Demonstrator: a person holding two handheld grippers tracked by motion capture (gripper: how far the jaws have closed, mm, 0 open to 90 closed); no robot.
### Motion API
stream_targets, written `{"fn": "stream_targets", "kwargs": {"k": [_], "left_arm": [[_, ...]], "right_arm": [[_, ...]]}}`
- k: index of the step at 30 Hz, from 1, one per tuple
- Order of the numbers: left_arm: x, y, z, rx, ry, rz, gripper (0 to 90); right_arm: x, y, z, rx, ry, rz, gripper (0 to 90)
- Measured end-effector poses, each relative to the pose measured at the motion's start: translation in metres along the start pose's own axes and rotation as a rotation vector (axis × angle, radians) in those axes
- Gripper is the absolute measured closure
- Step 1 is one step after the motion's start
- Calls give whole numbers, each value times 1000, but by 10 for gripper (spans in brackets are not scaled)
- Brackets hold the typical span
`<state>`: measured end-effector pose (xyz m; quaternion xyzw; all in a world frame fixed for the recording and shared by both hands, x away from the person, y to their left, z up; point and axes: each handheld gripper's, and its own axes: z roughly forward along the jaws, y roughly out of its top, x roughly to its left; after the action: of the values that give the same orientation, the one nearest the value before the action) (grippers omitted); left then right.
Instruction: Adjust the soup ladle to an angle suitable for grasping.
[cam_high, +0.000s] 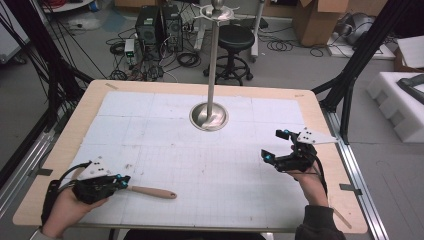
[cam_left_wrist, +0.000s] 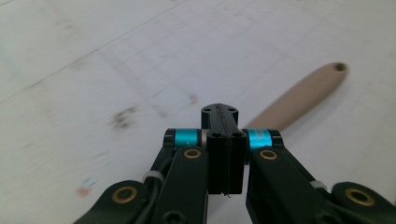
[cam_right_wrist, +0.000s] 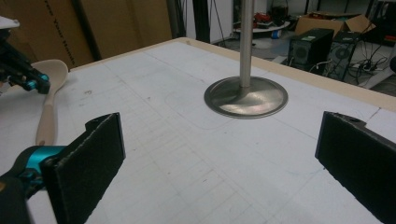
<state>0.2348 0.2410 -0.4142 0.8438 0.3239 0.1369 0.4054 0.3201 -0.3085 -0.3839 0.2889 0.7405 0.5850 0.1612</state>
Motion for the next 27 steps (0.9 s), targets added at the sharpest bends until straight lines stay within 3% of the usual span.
{"fn": "stream_targets", "kwargs": {"k": [5, 15, 21, 27], "left_arm": [[-26, 12, 15, -6, -60, 60, 899], [-56, 25, 47, 22, -172, 124, 898], [-68, 29, 62, 54, -225, 153, 899], [-70, 30, 73, 93, -237, 171, 899]], "right_arm": [[0, 0, -1, -2, 0, 3, 4], [-1, 0, -2, -6, 1, 4, 4], [-1, 1, -3, -10, 0, 3, 4], [-1, 1, -4, -15, 1, 7, 4]]}}
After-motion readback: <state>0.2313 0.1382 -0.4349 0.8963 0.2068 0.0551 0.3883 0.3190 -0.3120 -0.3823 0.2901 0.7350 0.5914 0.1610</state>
